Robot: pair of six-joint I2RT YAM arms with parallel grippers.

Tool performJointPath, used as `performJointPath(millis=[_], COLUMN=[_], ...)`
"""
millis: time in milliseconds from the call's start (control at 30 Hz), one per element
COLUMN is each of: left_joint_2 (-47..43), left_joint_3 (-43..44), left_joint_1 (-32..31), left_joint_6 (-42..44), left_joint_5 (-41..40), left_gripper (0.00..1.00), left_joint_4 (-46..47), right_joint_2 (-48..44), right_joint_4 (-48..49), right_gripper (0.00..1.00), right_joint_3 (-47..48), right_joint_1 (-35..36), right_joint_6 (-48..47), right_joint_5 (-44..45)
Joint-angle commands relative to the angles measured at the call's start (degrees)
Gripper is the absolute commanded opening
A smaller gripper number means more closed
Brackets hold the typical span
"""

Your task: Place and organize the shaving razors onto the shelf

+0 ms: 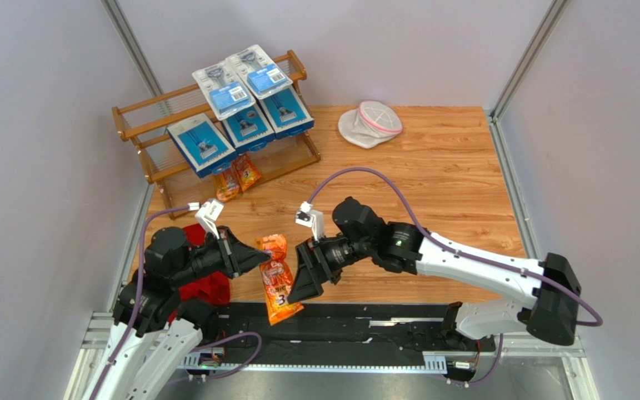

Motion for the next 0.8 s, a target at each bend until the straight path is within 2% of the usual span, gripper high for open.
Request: performJointPath(millis=[0, 133, 200, 300, 533, 767], left_joint_2=[-1.1, -1.5, -1.8, -2.9, -4.5, -4.8], left_joint_3=[-0.8, -2.3, -2.8, -3.6, -4.7, -6.2], left_joint_1=[0.2, 0.2, 0.2, 0.2, 0.2, 0.2], left_joint_6=[-4.2, -9.9, -12.1, -15.5, -17.6, -17.7], left_joint_5=[-3.7, -7.1, -9.9, -14.1, -19.9, -21.2], left_gripper=[0.0, 0.0, 0.0, 0.0, 0.0, 0.0], left_joint_4=[4.9, 7.9, 9.6, 11.0, 10.9, 10.9], right_joint_2=[-7.8, -12.7, -15.8, -18.3, -20.9, -17.7], right_joint_4=[6.1, 11.8, 20.4, 28.2, 35.7, 50.3], right_gripper=[0.85, 0.86, 0.86, 0.86, 0.85, 0.82], right_joint_3=[-3.0, -11.0, -15.8, -23.0, -28.3, -30.5], right_joint_1=[-0.6, -0.6, -0.6, -0.2, 0.7, 2.8], right_joint_6=[6.0, 14.6, 22.4, 30.3, 36.7, 39.6], right_joint_5=[11.4, 18.7, 21.9, 27.1, 33.6, 35.9])
